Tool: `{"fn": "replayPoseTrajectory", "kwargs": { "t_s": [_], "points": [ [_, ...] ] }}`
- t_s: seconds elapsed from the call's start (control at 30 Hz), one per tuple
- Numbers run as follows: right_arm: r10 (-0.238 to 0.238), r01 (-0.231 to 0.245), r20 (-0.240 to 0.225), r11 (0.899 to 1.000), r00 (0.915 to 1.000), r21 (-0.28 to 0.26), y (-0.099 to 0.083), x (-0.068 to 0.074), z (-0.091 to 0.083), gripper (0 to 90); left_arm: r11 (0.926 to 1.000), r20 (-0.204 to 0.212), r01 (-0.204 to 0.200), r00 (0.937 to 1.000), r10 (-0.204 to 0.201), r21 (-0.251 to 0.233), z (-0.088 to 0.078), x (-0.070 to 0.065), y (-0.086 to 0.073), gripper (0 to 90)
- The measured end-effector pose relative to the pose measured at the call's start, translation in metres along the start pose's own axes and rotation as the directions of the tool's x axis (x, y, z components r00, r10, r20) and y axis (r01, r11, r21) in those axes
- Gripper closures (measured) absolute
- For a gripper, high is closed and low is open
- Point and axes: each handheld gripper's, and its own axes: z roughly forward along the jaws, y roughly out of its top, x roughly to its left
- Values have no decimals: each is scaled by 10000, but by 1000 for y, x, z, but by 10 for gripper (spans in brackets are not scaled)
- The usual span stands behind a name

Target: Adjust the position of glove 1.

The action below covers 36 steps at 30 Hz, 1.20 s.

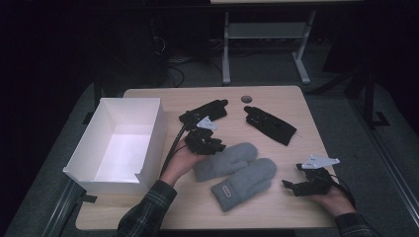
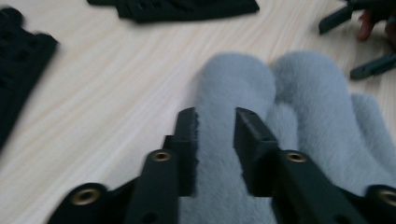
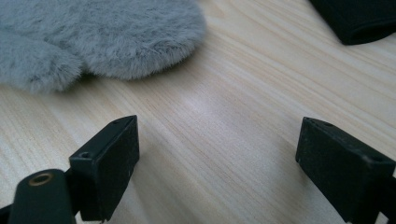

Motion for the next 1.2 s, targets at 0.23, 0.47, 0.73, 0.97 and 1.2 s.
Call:
{"fn": "replayPoseTrajectory", "kwargs": {
  "t_s": [0.23,0.47,0.73,0.97,1.2],
  "points": [
    [-14,14,2,10000,10000,-7,0,0,0,132,9962,327,-599,9978,580,630,17,-4,-11,539],
    [5,-5,-5,10000,10000,-13,0,0,0,132,9870,639,-1221,9912,1159,1045,28,-9,-23,507],
    [-1,1,8,10000,10000,0,0,0,0,132,9836,501,-1415,9894,1366,1115,38,-9,-33,745],
    [-43,43,-46,10000,10000,-32,0,1,0,142,9900,353,-1127,9933,1100,847,35,-10,-32,859],
    [-154,154,-103,9999,9998,-56,0,0,1,147,9981,356,-405,9986,388,470,16,-3,-25,874]
  ]
}}
